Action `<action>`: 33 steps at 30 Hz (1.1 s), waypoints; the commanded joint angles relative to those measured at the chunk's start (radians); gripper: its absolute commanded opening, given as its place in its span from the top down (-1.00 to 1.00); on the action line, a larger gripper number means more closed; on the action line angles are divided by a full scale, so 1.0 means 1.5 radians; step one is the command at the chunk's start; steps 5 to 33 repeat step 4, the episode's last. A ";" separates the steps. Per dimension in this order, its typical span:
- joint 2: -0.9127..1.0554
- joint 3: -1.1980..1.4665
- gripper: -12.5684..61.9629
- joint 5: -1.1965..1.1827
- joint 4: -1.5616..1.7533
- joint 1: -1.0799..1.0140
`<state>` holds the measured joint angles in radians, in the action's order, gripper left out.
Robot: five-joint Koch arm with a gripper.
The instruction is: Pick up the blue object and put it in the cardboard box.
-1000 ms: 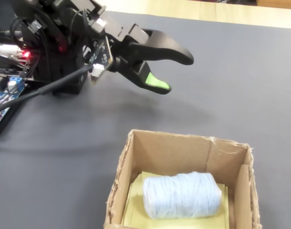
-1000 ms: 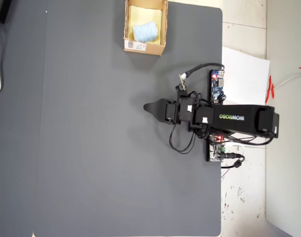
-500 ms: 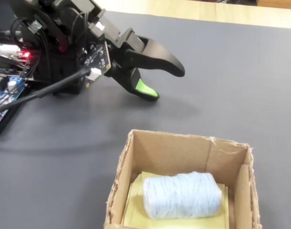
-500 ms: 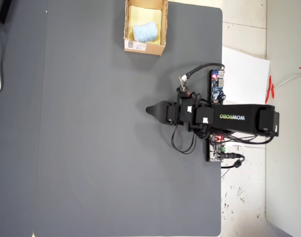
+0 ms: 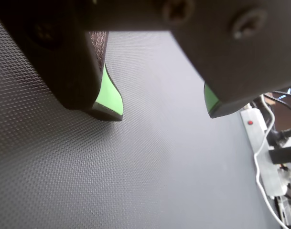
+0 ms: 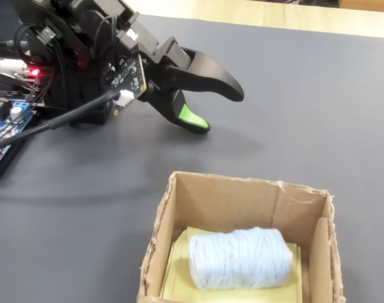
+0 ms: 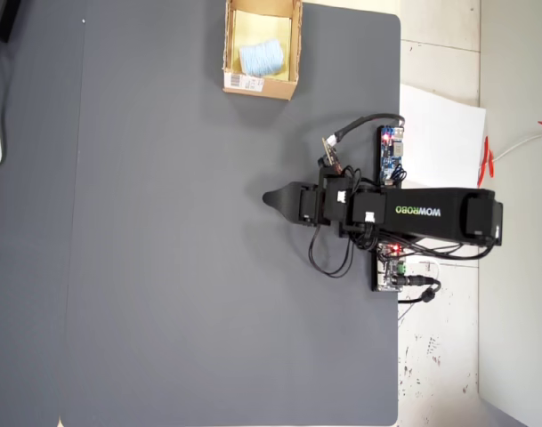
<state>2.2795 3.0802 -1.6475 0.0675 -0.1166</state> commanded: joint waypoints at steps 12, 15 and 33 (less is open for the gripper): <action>0.056 0.026 -0.25 -0.015 -0.070 0.007; 0.056 0.026 -0.25 -0.015 -0.070 0.007; 0.056 0.026 -0.25 -0.015 -0.070 0.007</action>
